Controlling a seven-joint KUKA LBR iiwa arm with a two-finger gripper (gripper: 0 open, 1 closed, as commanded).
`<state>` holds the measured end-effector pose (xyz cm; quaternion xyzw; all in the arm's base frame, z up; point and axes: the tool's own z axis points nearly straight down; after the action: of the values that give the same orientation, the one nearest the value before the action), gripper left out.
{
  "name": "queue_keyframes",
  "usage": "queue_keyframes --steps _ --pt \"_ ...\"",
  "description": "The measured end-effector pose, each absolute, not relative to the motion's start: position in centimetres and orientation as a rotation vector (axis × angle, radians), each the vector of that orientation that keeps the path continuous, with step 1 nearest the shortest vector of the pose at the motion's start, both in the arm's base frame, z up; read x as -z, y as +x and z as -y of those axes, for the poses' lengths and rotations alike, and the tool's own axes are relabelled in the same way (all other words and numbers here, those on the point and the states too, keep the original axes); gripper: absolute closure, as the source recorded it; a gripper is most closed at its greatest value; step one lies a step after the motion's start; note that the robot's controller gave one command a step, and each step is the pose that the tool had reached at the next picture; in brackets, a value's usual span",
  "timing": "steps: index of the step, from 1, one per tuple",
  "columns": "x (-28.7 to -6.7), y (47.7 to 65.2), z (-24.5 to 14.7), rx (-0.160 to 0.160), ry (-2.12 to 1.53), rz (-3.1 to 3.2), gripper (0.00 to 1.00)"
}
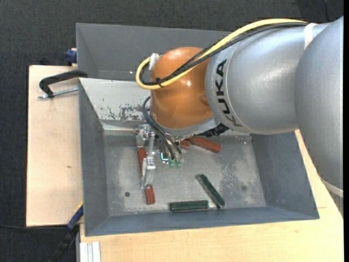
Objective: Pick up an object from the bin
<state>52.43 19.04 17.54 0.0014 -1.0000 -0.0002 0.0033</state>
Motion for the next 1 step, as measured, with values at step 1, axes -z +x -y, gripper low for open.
queue_keyframes --steps 1 --pt "-17.93 52.65 -18.95 0.003 0.001 3.143 0.00"
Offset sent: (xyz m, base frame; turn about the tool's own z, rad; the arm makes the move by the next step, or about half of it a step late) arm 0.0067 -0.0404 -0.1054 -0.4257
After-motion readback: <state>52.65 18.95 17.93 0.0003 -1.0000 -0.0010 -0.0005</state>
